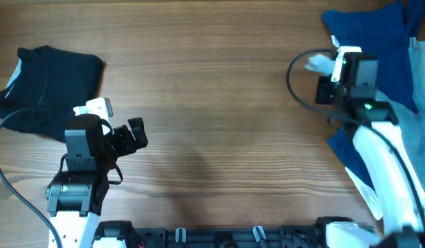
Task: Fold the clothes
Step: 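Reach the right gripper to the denim shorts hem and grasp it, then pull the denim shorts left onto the open table with the right gripper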
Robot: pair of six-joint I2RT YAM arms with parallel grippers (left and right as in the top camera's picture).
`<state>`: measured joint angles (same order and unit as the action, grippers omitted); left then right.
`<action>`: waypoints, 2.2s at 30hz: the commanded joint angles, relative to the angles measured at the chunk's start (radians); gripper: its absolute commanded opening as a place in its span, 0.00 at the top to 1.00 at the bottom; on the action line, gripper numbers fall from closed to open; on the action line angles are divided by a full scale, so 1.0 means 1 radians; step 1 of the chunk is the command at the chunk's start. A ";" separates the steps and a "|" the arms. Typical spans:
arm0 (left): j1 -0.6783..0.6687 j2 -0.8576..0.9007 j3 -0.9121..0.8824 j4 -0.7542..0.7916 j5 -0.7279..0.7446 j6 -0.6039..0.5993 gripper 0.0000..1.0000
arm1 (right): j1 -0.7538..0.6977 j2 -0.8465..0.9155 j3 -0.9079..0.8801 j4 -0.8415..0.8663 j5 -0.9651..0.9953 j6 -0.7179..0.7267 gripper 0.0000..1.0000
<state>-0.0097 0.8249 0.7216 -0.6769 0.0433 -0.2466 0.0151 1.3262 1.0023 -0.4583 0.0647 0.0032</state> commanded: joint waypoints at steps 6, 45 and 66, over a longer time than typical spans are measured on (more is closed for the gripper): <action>0.007 -0.001 0.021 0.008 -0.002 -0.009 0.00 | 0.367 0.016 0.026 0.363 -0.288 0.138 0.96; 0.007 0.047 0.021 0.014 0.020 -0.009 0.00 | 0.377 0.077 0.244 0.176 -0.272 0.061 0.96; -0.164 0.301 0.017 0.090 0.370 -0.299 0.06 | 0.180 0.064 0.244 -0.228 0.159 0.134 0.00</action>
<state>-0.0658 1.0103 0.7265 -0.5880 0.3073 -0.4080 0.2276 1.4242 1.2350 -0.6380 0.2050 0.1123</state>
